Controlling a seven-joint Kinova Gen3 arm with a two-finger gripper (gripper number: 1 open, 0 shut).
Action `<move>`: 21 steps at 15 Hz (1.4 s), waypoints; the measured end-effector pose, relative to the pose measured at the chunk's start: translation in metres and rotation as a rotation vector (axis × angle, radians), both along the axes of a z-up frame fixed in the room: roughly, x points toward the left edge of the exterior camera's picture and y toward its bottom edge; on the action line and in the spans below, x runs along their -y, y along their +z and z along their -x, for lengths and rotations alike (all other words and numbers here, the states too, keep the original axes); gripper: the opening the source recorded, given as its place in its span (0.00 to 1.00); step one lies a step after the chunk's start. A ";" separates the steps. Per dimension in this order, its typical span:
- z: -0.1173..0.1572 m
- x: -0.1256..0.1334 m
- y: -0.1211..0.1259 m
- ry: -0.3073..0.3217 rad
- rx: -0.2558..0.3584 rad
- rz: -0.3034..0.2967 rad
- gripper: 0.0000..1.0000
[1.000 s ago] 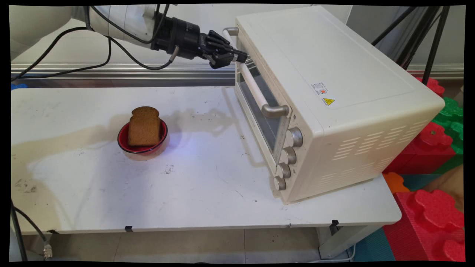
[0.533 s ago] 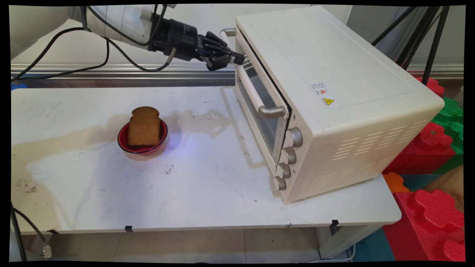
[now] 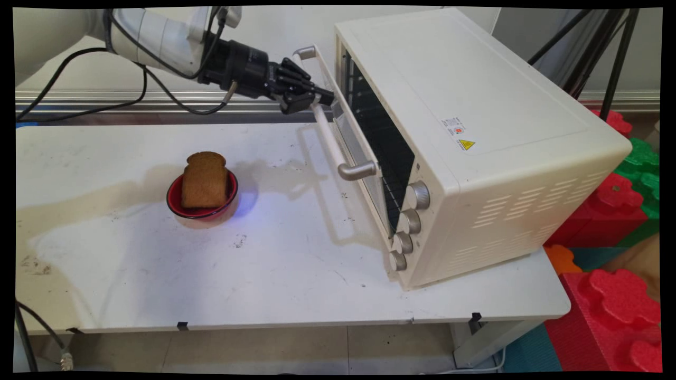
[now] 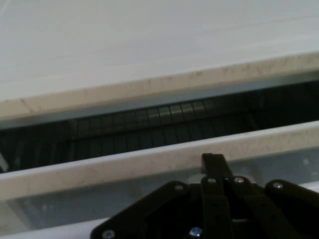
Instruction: Open the oven
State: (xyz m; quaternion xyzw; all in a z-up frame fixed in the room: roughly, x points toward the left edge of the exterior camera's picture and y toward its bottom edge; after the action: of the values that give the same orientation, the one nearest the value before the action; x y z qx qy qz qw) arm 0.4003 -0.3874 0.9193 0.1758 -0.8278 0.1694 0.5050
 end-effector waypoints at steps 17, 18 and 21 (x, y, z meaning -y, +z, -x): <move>-0.055 -0.039 -0.046 -0.044 0.117 -0.033 0.00; -0.057 -0.040 -0.049 -0.044 0.122 -0.036 0.00; -0.064 -0.045 -0.062 -0.047 0.142 -0.047 0.00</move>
State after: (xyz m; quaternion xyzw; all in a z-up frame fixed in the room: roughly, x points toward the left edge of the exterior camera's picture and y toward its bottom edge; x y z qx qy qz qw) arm 0.4642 -0.3423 0.8578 0.1555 -0.8692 0.1502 0.4446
